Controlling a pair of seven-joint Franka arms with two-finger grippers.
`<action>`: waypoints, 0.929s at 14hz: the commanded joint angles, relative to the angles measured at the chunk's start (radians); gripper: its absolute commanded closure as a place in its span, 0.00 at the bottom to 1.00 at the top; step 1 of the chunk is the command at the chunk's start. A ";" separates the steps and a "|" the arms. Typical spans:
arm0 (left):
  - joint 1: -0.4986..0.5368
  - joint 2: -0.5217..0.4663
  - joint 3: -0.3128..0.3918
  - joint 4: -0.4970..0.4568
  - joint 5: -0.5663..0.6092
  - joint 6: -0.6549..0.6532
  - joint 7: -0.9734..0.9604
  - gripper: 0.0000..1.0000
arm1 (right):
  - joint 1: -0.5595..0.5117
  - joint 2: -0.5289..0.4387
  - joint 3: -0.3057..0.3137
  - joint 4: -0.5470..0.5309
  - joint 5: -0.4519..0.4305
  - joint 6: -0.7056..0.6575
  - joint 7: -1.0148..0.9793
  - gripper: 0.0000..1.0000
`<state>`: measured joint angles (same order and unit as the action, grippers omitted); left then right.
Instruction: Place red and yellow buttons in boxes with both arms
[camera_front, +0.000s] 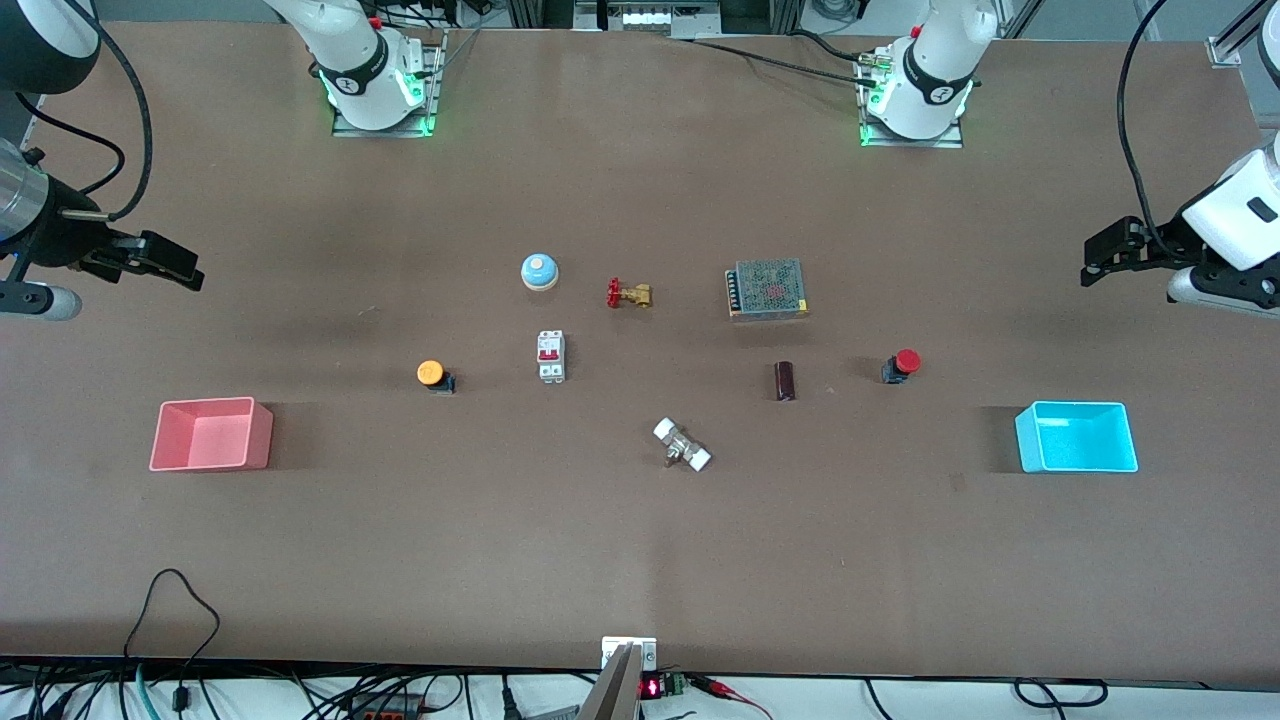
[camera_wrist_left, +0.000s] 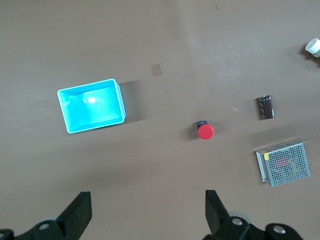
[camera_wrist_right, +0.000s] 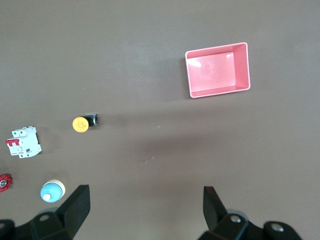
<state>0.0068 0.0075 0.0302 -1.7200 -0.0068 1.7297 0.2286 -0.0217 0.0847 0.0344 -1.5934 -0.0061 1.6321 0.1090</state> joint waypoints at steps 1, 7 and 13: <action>-0.001 -0.003 0.005 0.000 -0.012 -0.007 0.014 0.00 | 0.016 0.007 -0.013 0.019 -0.008 -0.006 -0.005 0.00; -0.001 -0.003 0.007 0.000 -0.012 -0.007 0.015 0.00 | 0.019 0.029 -0.007 -0.005 0.004 0.002 -0.005 0.00; -0.001 -0.003 0.008 0.000 -0.012 -0.013 0.015 0.00 | 0.029 0.041 0.039 -0.233 -0.005 0.269 0.011 0.00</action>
<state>0.0069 0.0079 0.0318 -1.7208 -0.0068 1.7282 0.2286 -0.0012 0.1494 0.0487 -1.7324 -0.0060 1.8056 0.1090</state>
